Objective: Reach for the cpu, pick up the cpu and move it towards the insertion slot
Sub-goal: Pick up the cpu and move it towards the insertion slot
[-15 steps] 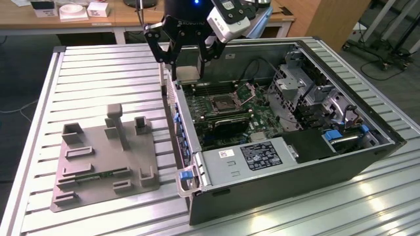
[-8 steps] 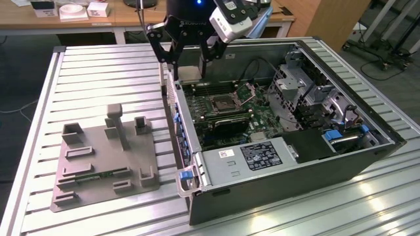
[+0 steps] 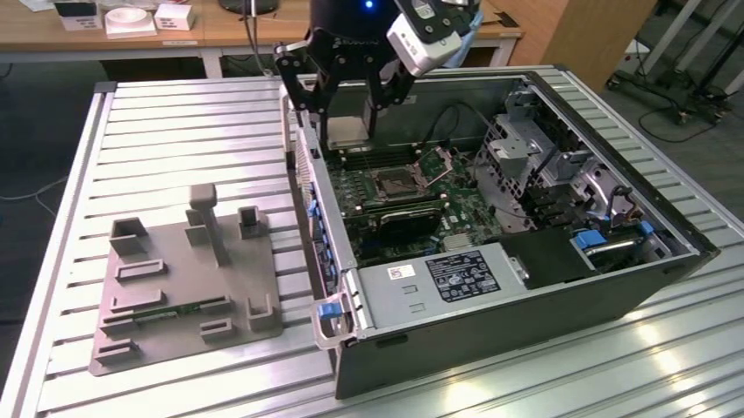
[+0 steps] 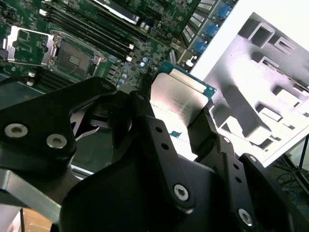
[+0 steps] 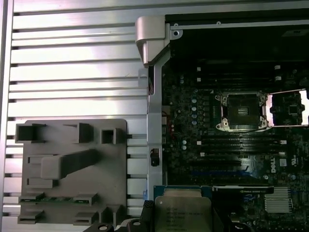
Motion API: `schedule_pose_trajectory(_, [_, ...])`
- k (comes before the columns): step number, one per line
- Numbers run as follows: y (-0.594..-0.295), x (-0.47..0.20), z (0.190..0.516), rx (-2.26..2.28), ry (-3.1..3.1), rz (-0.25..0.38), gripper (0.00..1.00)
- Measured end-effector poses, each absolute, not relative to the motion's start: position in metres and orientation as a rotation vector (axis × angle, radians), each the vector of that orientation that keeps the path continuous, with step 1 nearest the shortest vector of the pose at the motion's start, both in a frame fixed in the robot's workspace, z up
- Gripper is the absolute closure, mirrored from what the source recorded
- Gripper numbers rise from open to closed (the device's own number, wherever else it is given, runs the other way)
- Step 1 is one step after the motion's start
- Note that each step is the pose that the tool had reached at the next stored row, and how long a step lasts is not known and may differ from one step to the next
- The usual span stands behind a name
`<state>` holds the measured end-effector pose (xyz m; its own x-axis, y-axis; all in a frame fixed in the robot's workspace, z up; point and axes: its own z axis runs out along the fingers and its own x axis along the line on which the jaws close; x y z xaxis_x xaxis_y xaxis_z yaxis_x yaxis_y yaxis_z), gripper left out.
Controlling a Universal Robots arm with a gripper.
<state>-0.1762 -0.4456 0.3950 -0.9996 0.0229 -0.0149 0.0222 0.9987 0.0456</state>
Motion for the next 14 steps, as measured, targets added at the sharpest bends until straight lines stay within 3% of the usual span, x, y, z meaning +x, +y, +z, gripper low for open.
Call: schedule_pose_trajectory(14, [-0.444, -0.162, 0.394, 0.035, 3.124, 0.071, 0.46])
